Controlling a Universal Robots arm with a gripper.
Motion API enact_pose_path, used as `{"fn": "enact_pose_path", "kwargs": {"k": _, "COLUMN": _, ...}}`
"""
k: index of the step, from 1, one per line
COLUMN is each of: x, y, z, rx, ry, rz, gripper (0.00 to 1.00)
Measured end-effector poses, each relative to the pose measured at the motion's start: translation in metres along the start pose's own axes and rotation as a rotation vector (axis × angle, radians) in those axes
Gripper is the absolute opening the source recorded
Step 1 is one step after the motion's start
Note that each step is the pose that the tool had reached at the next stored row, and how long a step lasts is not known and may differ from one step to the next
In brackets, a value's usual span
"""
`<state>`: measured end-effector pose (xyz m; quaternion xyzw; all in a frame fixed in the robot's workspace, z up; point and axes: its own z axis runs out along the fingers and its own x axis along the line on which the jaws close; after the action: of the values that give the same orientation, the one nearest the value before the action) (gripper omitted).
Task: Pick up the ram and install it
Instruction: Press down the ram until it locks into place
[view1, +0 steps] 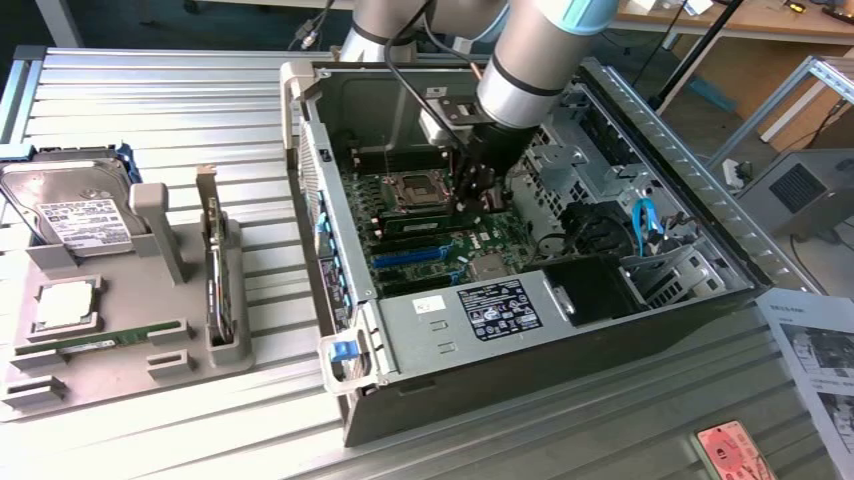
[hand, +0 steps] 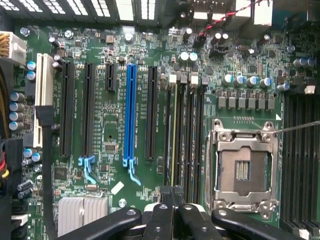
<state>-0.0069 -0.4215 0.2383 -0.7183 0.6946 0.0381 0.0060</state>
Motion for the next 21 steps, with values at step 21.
{"fn": "enact_pose_path", "kwargs": {"k": 21, "x": -0.001, "y": 0.0276, "z": 0.0017, "rx": 0.0022, "ry": 0.0000, "rz": 0.000, "gripper": 0.11}}
